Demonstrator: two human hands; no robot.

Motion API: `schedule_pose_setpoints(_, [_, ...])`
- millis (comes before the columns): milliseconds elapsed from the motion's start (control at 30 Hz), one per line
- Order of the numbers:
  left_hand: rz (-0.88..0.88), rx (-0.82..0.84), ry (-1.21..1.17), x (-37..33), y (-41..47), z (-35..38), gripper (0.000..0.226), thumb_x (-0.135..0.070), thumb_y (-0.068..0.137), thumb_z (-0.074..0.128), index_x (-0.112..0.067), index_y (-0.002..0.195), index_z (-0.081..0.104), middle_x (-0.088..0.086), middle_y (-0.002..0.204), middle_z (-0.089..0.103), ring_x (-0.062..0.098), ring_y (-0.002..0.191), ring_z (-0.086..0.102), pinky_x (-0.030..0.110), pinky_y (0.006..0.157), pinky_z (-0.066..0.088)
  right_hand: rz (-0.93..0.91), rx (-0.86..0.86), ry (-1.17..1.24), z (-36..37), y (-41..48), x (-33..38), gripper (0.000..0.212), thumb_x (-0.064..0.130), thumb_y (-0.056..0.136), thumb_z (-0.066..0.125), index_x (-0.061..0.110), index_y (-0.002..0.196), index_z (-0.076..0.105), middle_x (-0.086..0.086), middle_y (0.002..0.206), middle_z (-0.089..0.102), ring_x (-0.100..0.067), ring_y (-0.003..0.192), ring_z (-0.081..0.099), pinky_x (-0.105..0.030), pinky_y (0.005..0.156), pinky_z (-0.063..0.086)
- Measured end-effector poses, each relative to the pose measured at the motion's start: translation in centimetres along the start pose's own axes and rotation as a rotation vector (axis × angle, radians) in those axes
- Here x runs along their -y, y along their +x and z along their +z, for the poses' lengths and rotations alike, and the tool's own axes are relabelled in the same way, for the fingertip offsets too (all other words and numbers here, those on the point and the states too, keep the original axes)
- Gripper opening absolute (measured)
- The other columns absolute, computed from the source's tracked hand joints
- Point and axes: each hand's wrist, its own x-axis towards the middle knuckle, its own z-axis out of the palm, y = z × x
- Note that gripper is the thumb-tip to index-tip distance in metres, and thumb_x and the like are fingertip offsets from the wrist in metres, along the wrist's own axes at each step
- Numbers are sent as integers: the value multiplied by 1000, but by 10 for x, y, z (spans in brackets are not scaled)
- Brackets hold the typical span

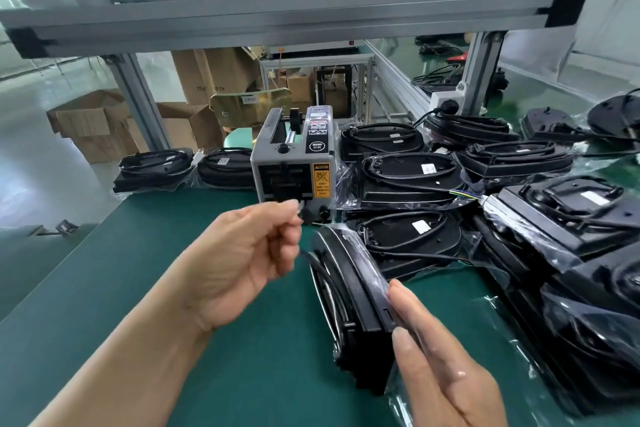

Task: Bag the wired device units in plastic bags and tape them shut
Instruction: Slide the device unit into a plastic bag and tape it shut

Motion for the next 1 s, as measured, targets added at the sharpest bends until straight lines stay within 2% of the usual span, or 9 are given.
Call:
schedule_pose_setpoints(67, [0,123,184,10,-23,17,15,-29,71,81,-21,68,70,0,66,57,9,55,50,18,54,47,-20,12,-7,3,5,9,36,14,79,61,24,111,75,16,120,71,2,115,64,-7,91,46])
schedule_pose_setpoints(233, [-4,94,538,21,-26,39,12,-29,69,81,-22,66,72,1,64,59,11,56,50,18,58,44,28,29,23,0,5,6,36,15,84,60,29,114,73,18,121,70,2,118,62,-6,93,45])
schedule_pose_setpoints(367, [-39,137,593,19,-21,42,14,-20,74,83,-19,66,72,0,62,58,11,51,45,15,54,41,69,50,-41,0,3,13,27,32,93,57,34,114,73,23,121,69,6,120,58,-6,96,42])
schedule_pose_setpoints(433, [-47,147,603,19,-20,43,14,-24,71,83,-19,64,72,-1,61,57,11,51,42,14,53,39,88,61,-44,-1,3,14,28,37,94,54,37,114,73,24,120,69,7,120,58,-8,99,41])
schedule_pose_setpoints(533, [-68,159,597,18,-22,44,11,-28,66,79,-20,63,72,0,62,57,9,52,39,14,52,36,108,68,-35,0,3,14,34,35,90,50,37,115,73,23,119,69,4,120,59,-17,104,42])
schedule_pose_setpoints(633, [-81,148,599,19,-24,45,14,-18,74,84,-19,64,73,-3,62,60,6,52,42,11,52,36,112,80,-42,0,3,12,34,36,90,50,40,115,73,20,122,69,0,122,59,-27,108,43])
schedule_pose_setpoints(700, [-88,119,575,20,-24,46,16,-11,79,79,-17,65,74,-5,62,63,1,48,46,8,50,37,114,97,-31,1,2,12,35,38,90,50,48,118,68,19,124,68,-1,124,58,-33,111,43])
schedule_pose_setpoints(767, [-96,92,548,21,-23,47,17,-9,79,78,-16,64,74,-5,60,63,0,46,46,8,49,37,106,109,-56,1,2,13,34,38,91,49,52,118,66,21,125,68,0,124,58,-33,111,43])
schedule_pose_setpoints(1000, [-65,65,639,22,-22,48,15,-16,77,80,-19,63,73,-11,57,63,-4,46,50,4,49,36,107,116,-23,1,2,12,36,36,90,50,35,119,71,17,123,69,-1,122,60,-26,107,43])
